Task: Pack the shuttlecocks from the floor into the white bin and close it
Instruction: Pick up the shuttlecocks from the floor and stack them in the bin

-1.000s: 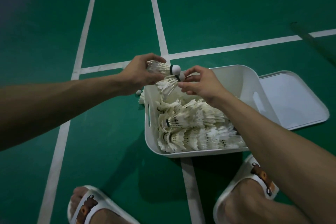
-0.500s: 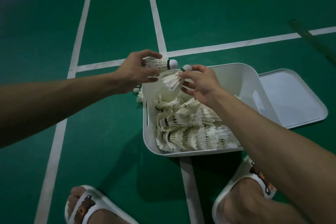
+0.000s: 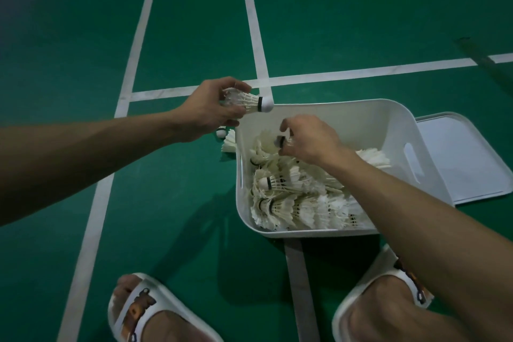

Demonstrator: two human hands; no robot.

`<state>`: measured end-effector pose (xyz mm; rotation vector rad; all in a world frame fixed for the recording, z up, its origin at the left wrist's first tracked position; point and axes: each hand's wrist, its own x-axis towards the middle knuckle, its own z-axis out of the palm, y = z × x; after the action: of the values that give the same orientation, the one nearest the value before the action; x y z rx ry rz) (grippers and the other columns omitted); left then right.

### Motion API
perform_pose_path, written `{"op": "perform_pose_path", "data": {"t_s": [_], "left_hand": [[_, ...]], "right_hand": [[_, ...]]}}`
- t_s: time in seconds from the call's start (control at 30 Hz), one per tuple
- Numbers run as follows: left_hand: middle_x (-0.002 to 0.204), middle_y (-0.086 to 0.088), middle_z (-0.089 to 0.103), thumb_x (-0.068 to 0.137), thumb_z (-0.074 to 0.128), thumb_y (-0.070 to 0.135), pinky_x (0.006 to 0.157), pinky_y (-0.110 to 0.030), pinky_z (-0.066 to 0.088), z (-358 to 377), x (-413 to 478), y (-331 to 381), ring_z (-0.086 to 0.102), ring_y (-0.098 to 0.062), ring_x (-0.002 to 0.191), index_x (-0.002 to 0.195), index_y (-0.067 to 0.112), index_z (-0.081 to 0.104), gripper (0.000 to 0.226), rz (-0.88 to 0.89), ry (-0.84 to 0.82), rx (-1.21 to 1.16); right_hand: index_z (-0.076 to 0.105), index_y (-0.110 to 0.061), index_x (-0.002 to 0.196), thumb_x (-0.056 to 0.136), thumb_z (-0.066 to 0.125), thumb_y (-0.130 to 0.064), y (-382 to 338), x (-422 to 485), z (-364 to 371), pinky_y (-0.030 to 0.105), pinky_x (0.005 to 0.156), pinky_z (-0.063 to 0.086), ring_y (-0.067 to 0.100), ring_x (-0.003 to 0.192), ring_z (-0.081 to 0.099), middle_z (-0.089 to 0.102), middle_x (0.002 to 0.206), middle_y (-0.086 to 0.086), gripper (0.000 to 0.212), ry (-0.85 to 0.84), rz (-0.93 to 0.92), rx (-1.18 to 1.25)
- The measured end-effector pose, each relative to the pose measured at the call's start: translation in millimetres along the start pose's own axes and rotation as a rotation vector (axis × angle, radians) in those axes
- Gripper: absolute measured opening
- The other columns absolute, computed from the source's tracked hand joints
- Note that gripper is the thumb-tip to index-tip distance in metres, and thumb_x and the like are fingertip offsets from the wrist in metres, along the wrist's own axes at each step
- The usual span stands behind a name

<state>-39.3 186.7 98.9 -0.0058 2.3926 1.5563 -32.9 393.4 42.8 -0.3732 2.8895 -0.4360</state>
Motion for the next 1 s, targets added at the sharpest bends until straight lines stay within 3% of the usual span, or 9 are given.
{"op": "perform_pose_path", "data": {"t_s": [0.07,0.17,0.3,0.4,0.57,0.73,0.87,1.0], "left_hand": [[0.108,-0.013,0.062,0.085,0.066,0.000,0.080,-0.046,0.058,-3,-2,-4,0.067,-0.036,0.095,0.119,0.015,0.060,0.037,-0.008,0.004,0.011],[0.110,-0.013,0.062,0.085,0.065,0.000,0.081,-0.048,0.058,-7,-2,-8,0.067,-0.035,0.096,0.118,0.014,0.060,0.036,-0.015,-0.001,0.010],[0.109,-0.013,0.061,0.085,0.065,-0.001,0.080,-0.049,0.057,-6,-2,-8,0.065,-0.039,0.098,0.120,0.013,0.060,0.037,-0.018,-0.005,0.023],[0.109,-0.012,0.061,0.085,0.065,-0.002,0.080,-0.046,0.058,-6,1,-5,0.066,-0.037,0.097,0.120,0.013,0.060,0.039,-0.014,-0.012,0.014],[0.108,-0.010,0.060,0.084,0.066,-0.001,0.078,-0.040,0.059,-2,3,0,0.066,-0.031,0.093,0.120,0.014,0.060,0.039,0.013,-0.031,0.004],[0.107,-0.010,0.060,0.084,0.066,-0.001,0.077,-0.037,0.060,-2,0,-2,0.065,-0.025,0.087,0.116,0.016,0.060,0.037,-0.004,-0.037,0.015],[0.107,-0.011,0.061,0.084,0.066,-0.001,0.075,-0.034,0.060,-1,-2,-3,0.065,-0.023,0.084,0.118,0.016,0.060,0.038,-0.010,-0.041,0.028],[0.107,-0.011,0.060,0.084,0.065,-0.001,0.075,-0.035,0.060,-3,-2,0,0.064,-0.024,0.085,0.119,0.015,0.059,0.039,-0.020,-0.045,0.021]], "right_hand": [[0.051,-0.021,0.097,0.080,0.075,-0.043,-3,2,5,0.030,0.064,0.040,0.020,0.081,0.054,0.058,0.092,0.000,0.036,0.044,0.007,-0.064],[0.050,-0.018,0.088,0.076,0.077,-0.041,-3,5,16,0.030,0.067,0.038,0.019,0.083,0.050,0.055,0.094,0.000,0.038,0.029,-0.007,0.016],[0.058,-0.021,0.112,0.074,0.077,-0.044,7,5,12,0.032,0.098,0.037,0.013,0.113,0.044,0.049,0.118,-0.005,0.049,-0.042,-0.022,0.182],[0.053,-0.023,0.125,0.072,0.081,-0.039,14,3,6,0.033,0.108,0.031,0.017,0.125,0.042,0.046,0.136,-0.002,0.062,-0.095,-0.050,0.140],[0.045,-0.025,0.136,0.067,0.086,-0.026,8,1,8,0.032,0.103,0.037,0.018,0.123,0.045,0.041,0.140,-0.004,0.081,-0.091,0.023,0.154],[0.050,-0.023,0.131,0.073,0.072,0.008,5,4,12,0.024,0.090,0.037,0.019,0.122,0.046,0.043,0.138,-0.001,0.070,0.020,0.061,0.161],[0.052,-0.021,0.127,0.071,0.081,-0.006,1,5,10,0.033,0.098,0.044,0.020,0.116,0.050,0.046,0.136,0.003,0.064,0.033,0.020,0.189],[0.053,-0.020,0.124,0.069,0.084,-0.017,0,1,11,0.039,0.090,0.051,0.019,0.099,0.059,0.054,0.128,0.003,0.063,0.031,0.000,0.225]]}}
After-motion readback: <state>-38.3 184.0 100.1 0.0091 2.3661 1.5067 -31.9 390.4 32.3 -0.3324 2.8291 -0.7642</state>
